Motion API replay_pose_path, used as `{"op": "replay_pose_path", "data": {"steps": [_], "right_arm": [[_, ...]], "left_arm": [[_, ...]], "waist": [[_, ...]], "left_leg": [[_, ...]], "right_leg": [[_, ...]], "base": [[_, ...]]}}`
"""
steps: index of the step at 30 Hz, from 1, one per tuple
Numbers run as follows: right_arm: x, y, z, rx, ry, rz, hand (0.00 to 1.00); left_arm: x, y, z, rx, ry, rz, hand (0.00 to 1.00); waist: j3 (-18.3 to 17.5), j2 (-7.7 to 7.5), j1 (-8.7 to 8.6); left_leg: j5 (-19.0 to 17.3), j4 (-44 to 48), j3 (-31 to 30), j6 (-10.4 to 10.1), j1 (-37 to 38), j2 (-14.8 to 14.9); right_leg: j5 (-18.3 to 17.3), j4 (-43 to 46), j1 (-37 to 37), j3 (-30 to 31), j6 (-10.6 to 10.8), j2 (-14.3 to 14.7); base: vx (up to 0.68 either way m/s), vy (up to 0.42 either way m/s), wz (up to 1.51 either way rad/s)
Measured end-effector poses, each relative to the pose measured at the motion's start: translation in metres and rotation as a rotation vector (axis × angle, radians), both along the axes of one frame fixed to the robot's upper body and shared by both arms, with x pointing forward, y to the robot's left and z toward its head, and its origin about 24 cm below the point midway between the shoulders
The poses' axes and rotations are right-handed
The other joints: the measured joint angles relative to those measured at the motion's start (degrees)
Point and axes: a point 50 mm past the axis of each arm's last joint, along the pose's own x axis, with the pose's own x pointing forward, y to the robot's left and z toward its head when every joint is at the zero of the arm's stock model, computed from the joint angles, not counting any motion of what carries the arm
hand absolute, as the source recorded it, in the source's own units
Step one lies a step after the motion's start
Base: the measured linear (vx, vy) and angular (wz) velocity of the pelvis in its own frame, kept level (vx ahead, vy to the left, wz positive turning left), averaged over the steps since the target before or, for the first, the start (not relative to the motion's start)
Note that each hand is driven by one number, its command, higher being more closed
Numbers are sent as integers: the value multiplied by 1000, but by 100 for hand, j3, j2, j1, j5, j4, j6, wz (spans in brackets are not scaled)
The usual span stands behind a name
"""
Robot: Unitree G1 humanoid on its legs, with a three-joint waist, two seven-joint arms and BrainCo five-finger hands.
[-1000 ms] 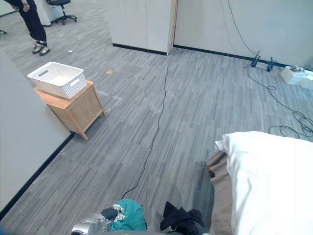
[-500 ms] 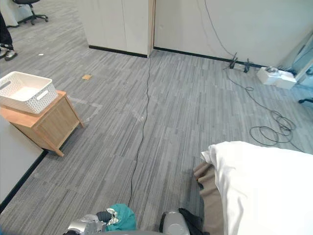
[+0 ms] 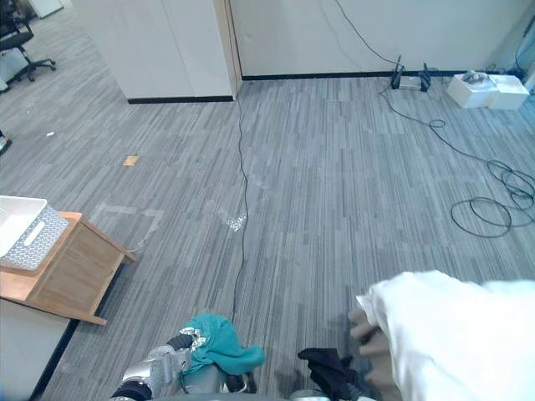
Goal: Tidy the bed and pick cloth on bed and put in laundry
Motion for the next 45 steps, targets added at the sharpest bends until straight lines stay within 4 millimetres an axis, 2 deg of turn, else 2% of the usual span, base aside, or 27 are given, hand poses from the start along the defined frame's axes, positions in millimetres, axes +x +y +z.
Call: {"op": "replay_pose_path", "data": {"steps": [2,5,6,7,9,13,16,17,18,19,20,21,22,23,25,27,28,29,30,32,35,36,37,38,42,44,45], "right_arm": [[3,7,0,13,-7,-3,100],[10,1,1,-9,-25,-35,100],[18,-4,4,-25,-48,-45,100],[18,-6,4,-35,-55,-48,100],[19,-8,5,-45,-69,-53,100],[16,-8,4,-47,-95,-90,100],[8,-3,3,-35,-88,-103,100],[3,-2,2,-35,-83,-93,100],[2,-1,1,-33,-80,-88,100],[-3,0,1,-32,-76,-92,100],[-1,-10,3,-52,-90,-107,100],[-1,-12,4,-56,-89,-111,100],[1,-15,5,-64,-94,-111,100],[4,-14,5,-61,-99,-125,100],[6,-14,5,-58,-86,-132,100],[11,-13,5,-54,-82,-120,100],[14,-15,6,-66,-82,-82,100],[14,-16,6,-71,-78,-62,100],[13,-17,4,-74,-47,-2,100],[12,-18,4,-80,-32,40,100],[14,-16,4,-91,-30,116,100],[13,-16,4,-93,-27,124,100],[8,-14,3,-101,-15,153,100],[5,-11,2,-100,-13,164,100],[10,-2,2,-95,-40,190,100],[12,2,2,-92,-39,228,100],[15,4,2,-89,-45,233,100]], "left_arm": [[-1,1,0,2,7,-54,100],[-5,0,-2,12,34,-201,100],[-10,3,-4,39,65,-321,100],[-13,3,-6,51,90,-396,100],[-19,8,-8,71,132,-507,100],[-9,0,-5,44,137,-580,100],[-9,-5,-6,24,138,-588,100],[-9,-6,-6,27,137,-590,100],[-10,-5,-6,30,140,-591,100],[-15,-7,-8,32,148,-594,100],[-17,-18,-9,17,143,-592,100],[-17,-23,-9,9,137,-590,100],[-17,-31,-10,4,133,-562,100],[-21,-36,-11,1,139,-524,100],[-21,-37,-12,0,135,-439,100],[-21,-32,-11,-6,127,-329,100],[-14,-32,-9,-9,87,-259,100],[-11,-32,-7,-10,74,-237,100],[-6,-32,-5,-17,40,-179,100],[-4,-33,-4,-18,35,-145,100],[3,-33,-1,-19,19,-81,100],[5,-33,0,-24,16,-67,100],[6,-33,0,-37,14,-39,100],[4,-30,-1,-49,27,1,100],[9,-22,3,-56,14,119,100],[0,-13,0,-55,33,171,100],[-4,-10,-1,-46,43,174,100]], "waist": [[-106,-127,184],[-111,-119,234],[-43,-52,138],[-13,-3,54],[-9,8,-52],[54,27,-99],[101,98,-126],[122,60,-115],[134,14,-102],[110,-64,-102],[181,181,-135],[162,238,-143],[192,313,-150],[194,302,-159],[178,315,-150],[197,295,-132],[182,371,-70],[196,351,-61],[196,335,24],[177,361,65],[179,329,98],[181,304,98],[174,269,127],[115,199,122],[39,-10,164],[-60,-76,320],[-102,-78,386]], "left_leg": [[-212,-245,-10,-29,119,-195],[-428,-672,-152,-163,704,-414],[-525,-805,-253,-249,1146,-458],[-564,-857,-351,-296,1405,-459],[-664,-960,-529,-463,1832,-360],[-888,-1015,-990,-809,2132,-102],[-1182,-902,-1365,-1153,2284,308],[-1329,-789,-1476,-1294,2368,452],[-1391,-728,-1527,-1361,2388,477],[-1546,-641,-1587,-1488,2470,630],[-1511,-669,-1527,-1560,2576,961],[-1459,-680,-1474,-1573,2582,1034],[-1210,-765,-1304,-1630,2668,1180],[-942,-852,-1246,-1616,2773,1282],[-727,-623,-1285,-1533,2772,1471],[-667,399,-1545,-1421,2333,1724],[-871,1696,-1941,-1560,1795,1721],[-1032,2165,-2075,-1614,1581,1646],[-1451,2912,-2044,-1586,1207,1232],[-1553,2672,-1660,-1449,1062,1032],[-1420,996,-993,-1223,652,615],[-1223,533,-874,-1168,580,519],[-392,-30,-541,-806,514,400],[-396,-61,-351,-604,531,294],[-486,83,514,-600,304,-22],[-709,109,880,-239,555,-31],[-753,85,862,-170,613,-55]], "right_leg": [[253,181,-100,9,32,-122],[564,2784,-1082,113,-39,-582],[366,4371,-1734,251,-66,-851],[155,4723,-1936,175,-78,-930],[-183,4453,-2296,-31,-137,-958],[-76,2855,-2873,-122,-69,-902],[733,1174,-2972,48,-76,-699],[1083,637,-2962,226,-23,-674],[1146,499,-2947,303,-4,-668],[1755,590,-2913,305,-24,-664],[1499,1072,-2963,131,-277,-443],[1353,1225,-3012,81,-339,-402],[946,1654,-3087,-31,-425,-372],[636,1918,-3069,-147,-451,-353],[387,1954,-2906,-249,-544,-211],[284,1700,-2605,-306,-617,11],[259,1343,-2290,-275,-703,227],[278,1192,-2138,-230,-747,311],[316,801,-1623,4,-860,415],[386,586,-1335,54,-814,409],[273,453,-975,207,-618,186],[220,448,-907,179,-529,97],[68,438,-701,93,-273,-99],[12,409,-596,-22,-162,-250],[292,100,-266,-791,170,-564],[655,33,85,-783,233,-536],[735,32,114,-776,232,-526]], "base": [[376,188,12],[72,137,13],[-126,140,41],[-215,126,51],[-306,38,46],[-409,-9,60],[-357,-132,60],[-220,-233,50],[75,-392,49],[343,-464,54],[431,-459,48],[422,-387,40],[379,-370,32],[374,-376,34],[357,-349,17],[348,-283,1],[266,-155,-7],[439,-143,-43],[317,-49,-50],[285,16,-61],[-5,114,-34],[-77,146,5],[57,189,23],[174,211,39],[304,234,105],[289,185,52],[303,122,10]]}}
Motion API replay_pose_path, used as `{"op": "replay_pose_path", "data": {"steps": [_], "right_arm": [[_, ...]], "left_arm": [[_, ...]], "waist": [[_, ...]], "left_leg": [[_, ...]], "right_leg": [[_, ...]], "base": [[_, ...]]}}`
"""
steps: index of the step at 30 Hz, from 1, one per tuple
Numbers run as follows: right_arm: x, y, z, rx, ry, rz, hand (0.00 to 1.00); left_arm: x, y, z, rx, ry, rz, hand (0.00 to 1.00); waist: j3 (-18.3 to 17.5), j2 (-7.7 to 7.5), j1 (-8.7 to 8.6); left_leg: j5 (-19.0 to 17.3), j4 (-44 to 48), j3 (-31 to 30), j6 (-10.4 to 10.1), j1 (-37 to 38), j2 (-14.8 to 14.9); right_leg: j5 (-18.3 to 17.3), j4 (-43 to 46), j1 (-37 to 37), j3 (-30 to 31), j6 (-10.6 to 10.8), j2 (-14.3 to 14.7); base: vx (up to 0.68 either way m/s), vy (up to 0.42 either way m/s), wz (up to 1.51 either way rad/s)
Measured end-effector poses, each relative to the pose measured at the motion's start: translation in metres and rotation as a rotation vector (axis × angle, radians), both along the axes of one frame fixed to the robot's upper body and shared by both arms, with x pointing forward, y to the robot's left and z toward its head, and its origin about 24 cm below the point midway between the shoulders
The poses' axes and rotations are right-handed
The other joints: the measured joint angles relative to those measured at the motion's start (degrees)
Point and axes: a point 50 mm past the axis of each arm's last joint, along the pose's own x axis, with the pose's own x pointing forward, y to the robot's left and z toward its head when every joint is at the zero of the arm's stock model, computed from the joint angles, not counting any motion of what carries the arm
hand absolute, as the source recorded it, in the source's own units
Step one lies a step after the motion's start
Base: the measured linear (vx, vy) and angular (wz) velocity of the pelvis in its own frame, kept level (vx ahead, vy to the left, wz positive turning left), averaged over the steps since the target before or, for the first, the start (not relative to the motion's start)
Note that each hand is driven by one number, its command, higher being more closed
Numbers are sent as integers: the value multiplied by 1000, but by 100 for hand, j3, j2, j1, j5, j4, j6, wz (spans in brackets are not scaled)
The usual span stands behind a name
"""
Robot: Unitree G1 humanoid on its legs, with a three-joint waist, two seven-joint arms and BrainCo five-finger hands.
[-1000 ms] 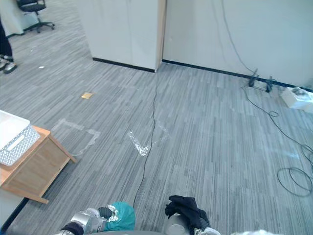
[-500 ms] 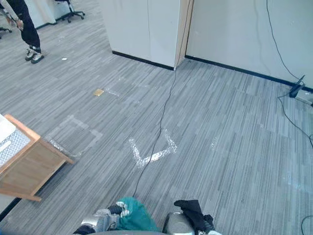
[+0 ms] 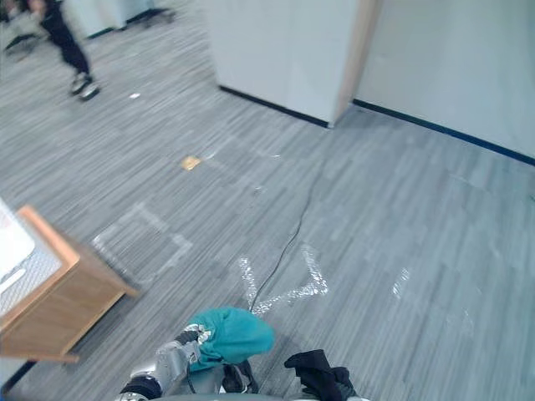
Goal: Tidy the bed and pick cloth on bed and put in laundry
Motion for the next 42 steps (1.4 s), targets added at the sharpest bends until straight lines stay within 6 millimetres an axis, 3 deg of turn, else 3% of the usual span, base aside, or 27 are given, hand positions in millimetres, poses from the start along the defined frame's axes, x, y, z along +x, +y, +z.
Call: {"op": "replay_pose_path", "data": {"steps": [2,3,4,5,6,7,8,10,13,14,15,16,18,19,21,22,23,25,28,29,31,34,35,36,40,42], "right_arm": [[12,12,0,25,-12,32,100],[13,13,0,28,-13,31,100],[17,10,1,22,-23,18,100],[19,7,2,13,-28,-16,100],[19,7,2,13,-28,-16,100],[27,7,4,11,-58,-72,100],[31,4,5,5,-68,-78,100],[37,-1,8,-6,-91,-79,100],[42,-8,11,-11,-116,-101,100],[40,-9,11,-13,-110,-102,100],[31,-9,8,-5,-80,-116,100],[31,-10,8,-2,-78,-118,100],[28,-10,8,10,-72,-100,100],[28,-15,9,2,-73,-86,100],[32,-17,10,-5,-82,-68,100],[32,-17,10,-5,-82,-62,100],[31,-16,10,-4,-77,-57,100],[30,-16,9,-2,-62,-42,100],[29,-13,8,8,-33,4,100],[22,-14,6,10,0,20,100],[20,-14,5,19,21,21,100],[17,-14,4,30,49,31,100],[14,-14,3,41,59,35,100],[8,-13,2,50,75,39,100],[6,-1,0,78,67,41,100],[5,4,-1,94,70,32,100]], "left_arm": [[-19,14,-7,49,79,-15,100],[-21,14,-7,51,94,-27,100],[-23,13,-8,70,110,-77,100],[-25,13,-10,91,128,-134,100],[-25,13,-10,91,128,-134,100],[-25,18,-10,132,150,-192,100],[-31,22,-12,158,181,-227,100],[-31,24,-12,172,192,-238,100],[-33,22,-14,192,204,-258,100],[-33,21,-14,199,203,-255,100],[-32,19,-14,202,196,-246,100],[-32,19,-14,203,196,-244,100],[-32,18,-14,220,198,-229,100],[-34,16,-14,226,204,-216,100],[-29,11,-13,220,175,-196,100],[-27,9,-12,231,164,-183,100],[-27,11,-12,253,165,-168,100],[-28,13,-11,285,165,-127,100],[-31,27,-8,362,138,-17,100],[-36,31,-8,396,142,20,100],[-42,34,-9,409,154,61,100],[-41,35,-8,404,144,68,100],[-41,35,-8,400,144,64,100],[-41,36,-8,397,144,75,100],[-42,42,-8,389,147,138,100],[-46,49,-7,393,153,183,100]], "waist": [[-252,-65,54],[-320,-6,43],[-319,17,16],[-292,56,-15],[-292,56,-15],[-61,24,-103],[-58,44,-140],[-24,109,-189],[-6,166,-262],[-3,166,-266],[29,210,-269],[41,221,-269],[79,230,-269],[75,290,-274],[130,368,-262],[173,308,-295],[171,293,-277],[156,319,-230],[208,301,-155],[217,274,-88],[212,292,-58],[213,295,-35],[210,289,-36],[205,222,63],[122,-18,72],[123,-103,144]], "left_leg": [[-61,-328,-429,92,158,-231],[-64,-422,-571,95,191,-293],[-73,-621,-864,96,343,-401],[-229,-827,-1272,71,588,-490],[-229,-827,-1272,71,588,-490],[-294,-889,-1648,139,1031,-584],[-341,-933,-1935,169,1263,-575],[-406,-1051,-2294,86,1475,-497],[-557,-1081,-2986,-34,1521,-318],[-585,-1082,-3165,-85,1540,-261],[-689,-1084,-3564,-236,1679,-54],[-696,-1078,-3603,-264,1715,-24],[-895,-1001,-3893,-551,1879,203],[-1026,-971,-4052,-716,1985,444],[-787,-952,-3895,-911,2010,563],[-605,-1016,-3851,-989,2112,607],[-491,-976,-3822,-1016,2137,695],[-461,-486,-3836,-1005,1973,855],[-575,2201,-3751,-1294,852,1129],[-659,2870,-3435,-1279,512,1220],[-778,2979,-2990,-1224,164,1197],[-735,1422,-2247,-1140,-162,890],[-452,583,-2189,-1101,-152,692],[525,-310,-2063,-737,29,426],[529,-377,-1921,-567,-58,112],[490,-229,-1627,-506,42,123]], "right_leg": [[200,350,-130,-1,-22,-56],[200,629,-227,-1,-22,-108],[214,1517,-507,1,-44,-258],[488,2810,-947,44,-304,-483],[488,2810,-947,44,-304,-483],[-72,4192,-1304,332,-349,-694],[-502,4513,-1607,317,-393,-686],[-915,4322,-2088,326,-428,-582],[-898,2884,-2870,640,-236,-300],[-764,2407,-3023,794,-208,-195],[-228,1354,-3183,1209,-229,73],[-143,1230,-3195,1258,-240,110],[663,345,-3168,1590,-234,358],[959,435,-3010,1548,-294,539],[539,1022,-3093,1368,-433,518],[159,1443,-3111,1199,-470,425],[-173,1713,-3072,1027,-510,396],[-431,1658,-2832,802,-606,501],[-480,926,-1928,476,-691,789],[-479,619,-1511,413,-720,897],[-495,348,-1133,320,-702,906],[-557,172,-839,311,-541,737],[-592,142,-748,296,-471,656],[-634,70,-596,341,-314,492],[-350,-213,-508,288,-123,268],[92,-304,-262,333,-133,273]], "base": [[260,101,24],[204,123,66],[162,136,85],[154,134,72],[79,114,111],[-20,80,117],[-79,58,131],[-215,41,92],[-280,14,132],[-96,-138,122],[-136,-128,110],[-106,-217,112],[113,-307,83],[313,-322,73],[363,-301,70],[372,-356,86],[326,-318,77],[293,-285,59],[291,-235,46],[254,-157,18],[254,-67,4],[44,64,-6],[-36,177,-15],[75,168,-12],[271,181,31],[272,215,41]]}}
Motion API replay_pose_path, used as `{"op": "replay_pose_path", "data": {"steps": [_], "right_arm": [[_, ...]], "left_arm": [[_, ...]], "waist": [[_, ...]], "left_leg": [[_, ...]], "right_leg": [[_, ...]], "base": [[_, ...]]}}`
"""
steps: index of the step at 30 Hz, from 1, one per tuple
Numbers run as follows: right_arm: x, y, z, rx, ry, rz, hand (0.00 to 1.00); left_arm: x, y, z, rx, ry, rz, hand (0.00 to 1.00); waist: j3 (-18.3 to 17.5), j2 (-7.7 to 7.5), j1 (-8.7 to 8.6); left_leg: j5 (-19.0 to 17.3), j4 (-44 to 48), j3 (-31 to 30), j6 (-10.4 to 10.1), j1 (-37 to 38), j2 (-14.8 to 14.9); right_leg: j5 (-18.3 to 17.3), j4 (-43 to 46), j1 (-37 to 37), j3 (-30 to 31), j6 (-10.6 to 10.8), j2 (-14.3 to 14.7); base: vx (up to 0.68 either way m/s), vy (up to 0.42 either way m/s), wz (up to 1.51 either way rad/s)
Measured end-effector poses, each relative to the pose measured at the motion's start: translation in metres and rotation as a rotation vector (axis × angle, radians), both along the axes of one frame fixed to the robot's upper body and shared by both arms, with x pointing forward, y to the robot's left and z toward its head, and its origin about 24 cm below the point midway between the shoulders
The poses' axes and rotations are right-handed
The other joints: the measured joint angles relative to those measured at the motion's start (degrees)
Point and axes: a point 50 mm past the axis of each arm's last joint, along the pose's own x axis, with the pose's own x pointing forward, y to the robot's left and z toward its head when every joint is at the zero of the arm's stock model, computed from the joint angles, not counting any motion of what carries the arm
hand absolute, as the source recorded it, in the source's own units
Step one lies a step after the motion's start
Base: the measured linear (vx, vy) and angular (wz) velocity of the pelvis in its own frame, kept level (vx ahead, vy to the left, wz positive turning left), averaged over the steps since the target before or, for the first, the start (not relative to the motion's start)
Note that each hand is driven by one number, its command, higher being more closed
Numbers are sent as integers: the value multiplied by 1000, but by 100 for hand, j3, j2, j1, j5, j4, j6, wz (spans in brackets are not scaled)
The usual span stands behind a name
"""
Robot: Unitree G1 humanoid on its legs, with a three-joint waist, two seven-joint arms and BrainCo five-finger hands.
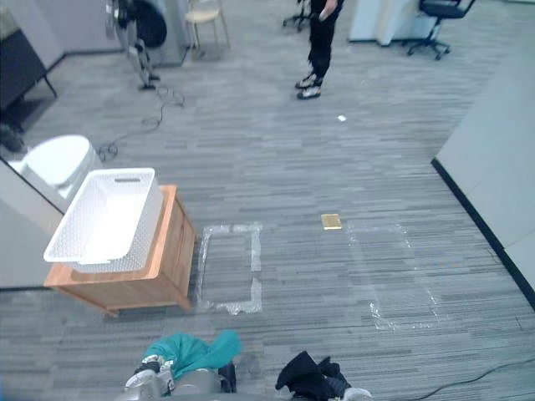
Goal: Tidy the bed and pick cloth on bed and put in laundry
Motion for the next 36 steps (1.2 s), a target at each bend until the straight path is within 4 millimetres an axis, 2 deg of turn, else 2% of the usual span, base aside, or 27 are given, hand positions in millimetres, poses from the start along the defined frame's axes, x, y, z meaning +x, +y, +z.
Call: {"op": "replay_pose_path", "data": {"steps": [2,4,6,7,8,9,10,12,15,16,19,20,21,22,23,24,26,27,28,29,31,32,33,34,36], "right_arm": [[0,3,-1,12,6,-15,100],[3,7,0,32,-5,-59,100],[5,-2,1,8,-19,-145,100],[8,-8,3,-4,-39,-215,100],[11,-14,5,-16,-59,-269,100],[13,-12,4,-5,-63,-296,100],[15,-10,5,-2,-74,-307,100],[16,-14,6,-5,-88,-321,100],[11,-17,5,-12,-92,-332,100],[9,-16,5,-8,-87,-334,100],[-15,-10,0,17,-30,-348,100],[-22,-8,-2,22,-11,-348,100],[-27,-5,-3,34,0,-348,100],[-31,-8,-3,34,6,-352,100],[-32,-13,-1,26,-6,-347,100],[-30,-18,0,21,-21,-340,100],[-26,-19,1,17,-28,-327,100],[-24,-16,1,21,-30,-304,100],[-22,-15,1,17,-27,-276,100],[-21,-15,0,12,-18,-245,100],[-20,-16,0,-9,-13,-176,100],[-19,-18,1,-25,-12,-129,100],[-18,-18,1,-40,-3,-82,100],[-19,-19,1,-48,3,-64,100],[-18,-21,1,-64,6,-35,100]], "left_arm": [[-4,5,0,20,14,-14,100],[-12,14,-1,58,54,-49,100],[-19,12,-3,74,99,-119,100],[-24,11,-5,84,126,-159,100],[-26,9,-6,88,138,-192,100],[-31,16,-5,110,164,-217,100],[-37,21,-6,124,193,-243,100],[-38,20,-7,109,211,-273,100],[-26,14,-7,70,209,-339,100],[-20,10,-7,56,201,-349,100],[-2,8,-3,62,163,-362,100],[2,7,-2,60,147,-352,100],[5,8,-1,64,133,-343,100],[9,4,0,57,122,-335,100],[8,-10,-3,25,118,-334,100],[13,-26,-3,-5,100,-348,100],[18,-27,-2,7,89,-350,100],[17,-25,-1,21,90,-329,100],[15,-23,-2,30,91,-307,100],[12,-24,-2,32,88,-271,100],[11,-19,-1,46,64,-181,100],[11,-15,0,67,48,-142,100],[9,-13,2,88,30,-114,100],[8,-11,2,98,16,-92,100],[9,-12,3,100,0,-76,100]], "waist": [[-25,-39,77],[-87,-59,60],[-151,78,11],[-115,154,3],[-59,177,-48],[-58,64,-66],[-53,28,-93],[-39,64,-155],[33,144,-344],[88,187,-406],[158,199,-415],[171,154,-407],[209,62,-399],[259,102,-387],[267,228,-439],[258,365,-452],[259,380,-414],[222,304,-403],[194,276,-399],[169,288,-399],[152,347,-424],[168,403,-397],[219,426,-378],[223,421,-362],[226,424,-308]], "left_leg": [[-79,-88,95,78,246,-41],[-141,-125,41,125,372,-133],[-154,-422,-26,138,619,-165],[-248,-649,-93,186,877,-202],[-524,-845,-222,236,1102,-258],[-543,-853,-263,247,1151,-337],[-611,-864,-336,220,1256,-326],[-736,-878,-484,219,1365,-234],[-845,-899,-784,79,1472,-59],[-881,-911,-876,20,1540,51],[-1089,-895,-1209,-279,1746,290],[-1248,-801,-1305,-454,1828,363],[-1360,-725,-1367,-577,1912,369],[-1492,-617,-1363,-755,2042,520],[-1479,-599,-1066,-795,2093,758],[-1353,-666,-766,-806,2187,943],[-1126,-750,-630,-819,2294,1031],[-859,-757,-627,-801,2358,1054],[-758,-667,-645,-791,2341,1076],[-704,-238,-719,-780,2166,1170],[-570,1560,-1095,-805,1309,1490],[-534,2755,-1232,-895,732,1707],[-736,3600,-1212,-904,325,1820],[-884,3820,-1077,-901,132,1817],[-1063,3513,-603,-838,-65,1708]], "right_leg": [[205,-20,161,56,-57,-7],[250,319,133,57,-85,-113],[232,1505,-379,51,-119,-310],[237,2463,-716,6,-193,-514],[-36,3296,-992,3,-232,-688],[-303,3574,-1168,74,-178,-817],[-617,3680,-1376,60,-146,-782],[-921,3607,-1819,-2,-114,-626],[-907,3257,-2737,157,-112,-333],[-787,2922,-2959,198,-133,-225],[42,1410,-3198,543,-201,-20],[338,758,-3134,785,-143,29],[489,460,-3003,859,-117,-3],[1060,575,-2880,805,-204,75],[1009,906,-2924,718,-384,207],[737,1166,-2928,603,-630,314],[459,1413,-2958,543,-690,361],[168,1663,-3002,515,-712,351],[53,1727,-2992,509,-725,363],[-39,1673,-2883,495,-745,425],[-52,1233,-2472,371,-762,603],[-53,956,-2158,331,-766,729],[-68,752,-1790,331,-794,803],[-74,584,-1501,330,-803,816],[-68,366,-1127,334,-803,759]], "base": [[237,149,6],[145,114,13],[-4,116,11],[-24,144,11],[-47,104,19],[-117,42,26],[-208,-29,23],[-167,-46,27],[120,-98,52],[205,-174,61],[127,-204,65],[101,-245,63],[264,-318,58],[399,-341,61],[513,-360,64],[407,-251,49],[303,-199,14],[325,-232,2],[367,-243,1],[339,-178,5],[332,-139,18],[332,-77,18],[333,-39,11],[289,0,-1],[251,64,-13]]}}
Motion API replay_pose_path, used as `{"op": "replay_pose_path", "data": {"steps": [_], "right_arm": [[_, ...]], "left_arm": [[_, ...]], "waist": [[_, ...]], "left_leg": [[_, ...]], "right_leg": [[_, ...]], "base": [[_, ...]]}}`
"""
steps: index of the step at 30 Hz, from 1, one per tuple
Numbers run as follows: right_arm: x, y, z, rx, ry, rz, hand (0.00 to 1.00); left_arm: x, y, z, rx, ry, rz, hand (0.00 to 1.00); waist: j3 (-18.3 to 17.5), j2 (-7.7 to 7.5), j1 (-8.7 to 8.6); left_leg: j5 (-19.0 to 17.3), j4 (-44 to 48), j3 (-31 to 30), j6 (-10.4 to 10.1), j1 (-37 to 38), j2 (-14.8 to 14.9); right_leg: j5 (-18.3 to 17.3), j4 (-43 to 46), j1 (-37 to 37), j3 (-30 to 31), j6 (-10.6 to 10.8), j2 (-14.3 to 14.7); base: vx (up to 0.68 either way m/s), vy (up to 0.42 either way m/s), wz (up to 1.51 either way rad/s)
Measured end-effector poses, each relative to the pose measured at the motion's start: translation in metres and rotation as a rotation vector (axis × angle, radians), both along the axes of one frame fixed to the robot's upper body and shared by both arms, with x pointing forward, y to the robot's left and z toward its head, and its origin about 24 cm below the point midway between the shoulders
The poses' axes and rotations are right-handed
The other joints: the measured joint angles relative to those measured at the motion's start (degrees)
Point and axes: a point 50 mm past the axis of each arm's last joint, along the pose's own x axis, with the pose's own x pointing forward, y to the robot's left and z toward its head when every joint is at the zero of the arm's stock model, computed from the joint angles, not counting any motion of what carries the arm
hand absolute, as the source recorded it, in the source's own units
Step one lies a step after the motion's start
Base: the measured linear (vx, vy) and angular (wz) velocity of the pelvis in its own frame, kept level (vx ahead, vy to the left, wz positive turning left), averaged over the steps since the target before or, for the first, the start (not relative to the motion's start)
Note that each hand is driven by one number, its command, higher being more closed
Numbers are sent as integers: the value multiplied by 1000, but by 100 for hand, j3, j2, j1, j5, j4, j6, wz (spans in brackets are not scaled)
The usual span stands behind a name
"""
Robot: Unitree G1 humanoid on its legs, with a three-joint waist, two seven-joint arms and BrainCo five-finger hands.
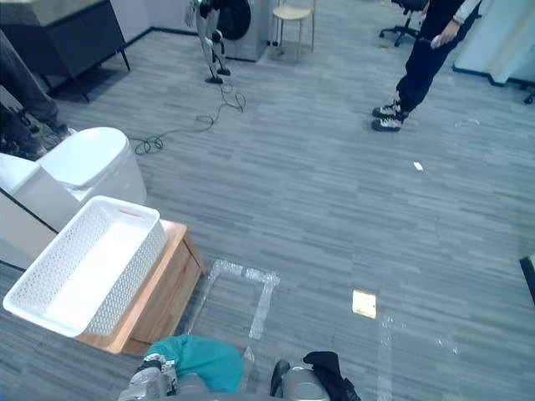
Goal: Tidy the bed and pick cloth on bed and put in laundry
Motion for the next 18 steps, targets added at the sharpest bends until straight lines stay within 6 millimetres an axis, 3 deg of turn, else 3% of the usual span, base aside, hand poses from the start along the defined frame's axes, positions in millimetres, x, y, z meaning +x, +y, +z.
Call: {"op": "replay_pose_path", "data": {"steps": [2,3,4,5,8,12,13,14,15,16,18], "right_arm": [[7,-1,1,-11,-19,28,100],[8,-3,2,-15,-29,34,100],[10,-3,2,-15,-39,38,100],[13,4,1,3,-53,43,100],[20,11,2,23,-96,48,100],[38,21,4,41,-147,104,100],[42,19,6,37,-158,108,100],[46,17,7,33,-169,106,100],[70,44,14,92,-318,106,100],[69,45,14,94,-317,105,100],[70,45,14,95,-319,101,100]], "left_arm": [[1,-2,0,-5,-16,-1,100],[1,-4,0,-9,-19,-6,100],[2,-5,0,-10,-23,-12,100],[3,0,1,1,-31,-9,100],[7,6,3,22,-58,-3,100],[-5,12,1,26,-48,30,100],[-7,10,0,22,-52,23,100],[-9,9,0,27,-60,6,100],[-12,8,2,37,-143,-15,100],[-12,8,2,38,-143,-16,100],[-12,8,2,38,-142,-16,100]], "waist": [[-1,16,16],[-37,79,15],[-88,37,25],[-144,-131,16],[-138,-373,56],[-161,-403,193],[-203,-328,245],[-231,-240,242],[-233,-525,67],[-239,-536,68],[-238,-540,68]], "left_leg": [[106,-1595,788,135,-88,-381],[572,-2348,1078,279,-99,-512],[701,-2787,1457,756,-78,-673],[855,-3173,1645,877,-48,-958],[1020,-3600,1958,1045,-80,-1413],[1030,-3987,1646,1080,238,-1765],[1010,-4144,1495,1078,278,-1832],[959,-4341,1278,1102,429,-1896],[424,-4341,-18,463,1338,-1679],[420,-4340,-16,457,1342,-1687],[409,-4344,-15,438,1356,-1693]], "right_leg": [[-26,-43,218,-12,178,-184],[-74,-41,241,-36,265,-200],[-129,-38,327,-74,401,-284],[-55,-107,298,-262,518,-473],[41,-434,479,-824,681,-749],[160,-92,782,-1004,848,-893],[92,606,552,-1014,949,-1008],[49,1765,165,-984,947,-1245],[367,2219,-1405,271,603,-913],[367,2248,-1410,269,603,-932],[367,2316,-1415,269,604,-955]], "base": [[94,164,-14],[-54,229,13],[94,235,43],[220,234,63],[272,168,96],[216,139,81],[85,181,90],[156,544,423],[120,489,397],[116,403,358],[-3,34,12]]}}
